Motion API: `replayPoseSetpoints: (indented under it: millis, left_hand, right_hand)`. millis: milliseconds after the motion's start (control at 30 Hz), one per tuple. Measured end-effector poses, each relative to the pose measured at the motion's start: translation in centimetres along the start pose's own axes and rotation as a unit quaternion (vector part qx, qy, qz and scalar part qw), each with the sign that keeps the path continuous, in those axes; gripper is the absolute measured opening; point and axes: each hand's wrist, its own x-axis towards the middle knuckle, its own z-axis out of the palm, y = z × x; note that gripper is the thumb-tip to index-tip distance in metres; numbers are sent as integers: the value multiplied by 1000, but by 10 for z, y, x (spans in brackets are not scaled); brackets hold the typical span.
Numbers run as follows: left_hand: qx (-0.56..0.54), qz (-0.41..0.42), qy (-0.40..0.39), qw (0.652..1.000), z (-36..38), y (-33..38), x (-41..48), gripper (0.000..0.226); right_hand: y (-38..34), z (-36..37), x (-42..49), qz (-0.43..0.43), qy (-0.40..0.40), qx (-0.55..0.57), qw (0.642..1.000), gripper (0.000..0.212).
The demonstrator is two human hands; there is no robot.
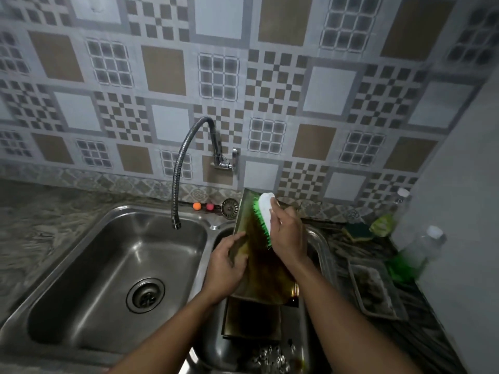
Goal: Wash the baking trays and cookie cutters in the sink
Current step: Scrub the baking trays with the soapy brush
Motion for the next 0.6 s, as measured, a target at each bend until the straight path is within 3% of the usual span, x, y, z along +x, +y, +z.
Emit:
replayPoseSetpoints:
  millis: [200, 433, 600]
  left_hand:
    - [-26, -10, 0, 1000, -8, -1, -1, 57]
    - [-38, -41, 24, 998, -12, -5, 8, 59]
    - [-51, -25, 8, 998, -13, -5, 6, 60]
  right_hand:
    - [12, -1, 2, 120, 25, 36, 992, 37]
    - [-21, 13, -26, -21, -57, 6, 998, 39]
    - [14, -3, -4, 105, -15, -6, 994, 38]
